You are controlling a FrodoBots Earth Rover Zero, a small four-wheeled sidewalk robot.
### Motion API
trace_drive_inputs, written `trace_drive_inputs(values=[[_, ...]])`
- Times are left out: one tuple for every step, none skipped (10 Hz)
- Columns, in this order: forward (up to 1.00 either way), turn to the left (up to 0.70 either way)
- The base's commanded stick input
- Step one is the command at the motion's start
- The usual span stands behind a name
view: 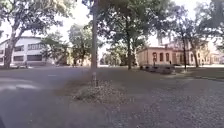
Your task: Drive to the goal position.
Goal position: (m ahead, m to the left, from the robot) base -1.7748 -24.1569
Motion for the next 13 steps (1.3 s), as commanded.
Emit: trace_drive_inputs(values=[[0.45, 0.0], [0.45, 0.0], [0.45, 0.0], [0.45, 0.0], [0.45, 0.0], [0.45, 0.0], [0.45, 0.0], [0.45, 0.0], [0.45, 0.0], [0.45, 0.0], [0.45, 0.0], [0.45, 0.0], [0.45, 0.0]])
